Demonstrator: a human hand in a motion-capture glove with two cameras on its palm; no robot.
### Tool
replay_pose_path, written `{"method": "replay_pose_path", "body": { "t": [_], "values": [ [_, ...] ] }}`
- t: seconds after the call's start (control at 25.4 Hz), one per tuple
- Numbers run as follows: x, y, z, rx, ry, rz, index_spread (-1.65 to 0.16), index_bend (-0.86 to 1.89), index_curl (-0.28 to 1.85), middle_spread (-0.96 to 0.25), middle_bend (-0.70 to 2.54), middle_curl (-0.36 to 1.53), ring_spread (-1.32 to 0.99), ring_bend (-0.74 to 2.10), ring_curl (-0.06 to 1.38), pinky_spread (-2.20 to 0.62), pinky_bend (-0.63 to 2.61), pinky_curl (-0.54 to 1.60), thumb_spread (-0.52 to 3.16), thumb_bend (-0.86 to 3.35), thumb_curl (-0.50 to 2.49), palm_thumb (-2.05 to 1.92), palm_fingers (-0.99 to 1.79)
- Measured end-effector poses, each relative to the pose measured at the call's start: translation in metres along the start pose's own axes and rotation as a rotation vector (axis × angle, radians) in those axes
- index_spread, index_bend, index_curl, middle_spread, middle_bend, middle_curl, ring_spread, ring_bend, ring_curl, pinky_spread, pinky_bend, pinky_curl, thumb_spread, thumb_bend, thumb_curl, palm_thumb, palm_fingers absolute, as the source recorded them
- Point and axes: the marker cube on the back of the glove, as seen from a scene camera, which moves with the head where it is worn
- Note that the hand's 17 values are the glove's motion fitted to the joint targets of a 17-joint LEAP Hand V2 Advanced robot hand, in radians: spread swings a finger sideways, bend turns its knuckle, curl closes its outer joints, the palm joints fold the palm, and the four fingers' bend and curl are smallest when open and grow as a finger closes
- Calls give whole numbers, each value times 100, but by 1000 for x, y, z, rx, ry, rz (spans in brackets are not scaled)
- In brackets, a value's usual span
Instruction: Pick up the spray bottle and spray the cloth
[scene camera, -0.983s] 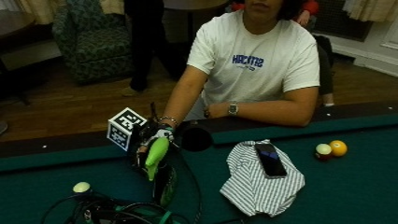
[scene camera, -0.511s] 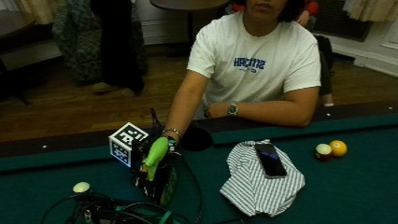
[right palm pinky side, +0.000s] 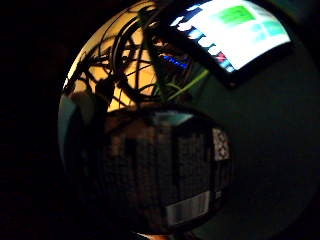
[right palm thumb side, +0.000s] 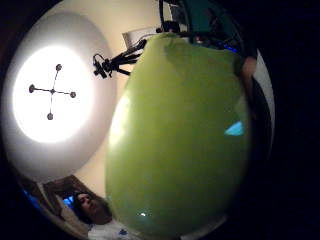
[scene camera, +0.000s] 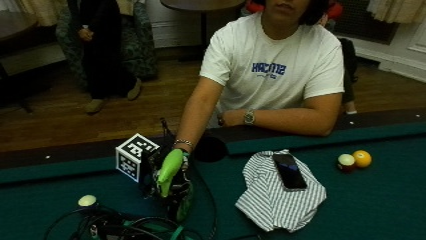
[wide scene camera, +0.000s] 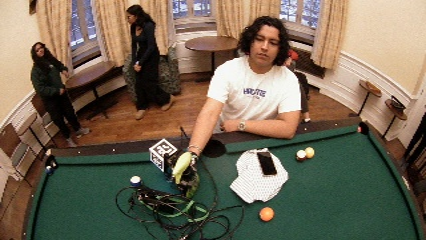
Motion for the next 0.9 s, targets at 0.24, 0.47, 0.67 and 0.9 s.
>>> {"method": "replay_pose_path", "body": {
  "t": [0.24,0.47,0.67,0.9],
  "values": [
    [-75,26,-6,-138,-42,-188,-27,23,38,-14,64,53,-18,74,45,-20,41,40,78,10,50,83,144],
    [-183,69,-9,-396,42,-298,-27,34,45,-15,68,55,-19,74,47,-24,42,42,64,8,57,89,144],
    [-243,86,7,-582,99,-229,-26,38,49,-15,71,56,-19,74,47,-26,43,42,55,4,61,91,142],
    [-277,86,43,-759,227,-101,-26,40,52,-15,73,57,-19,75,48,-27,44,43,49,1,65,94,140]
  ]
}}
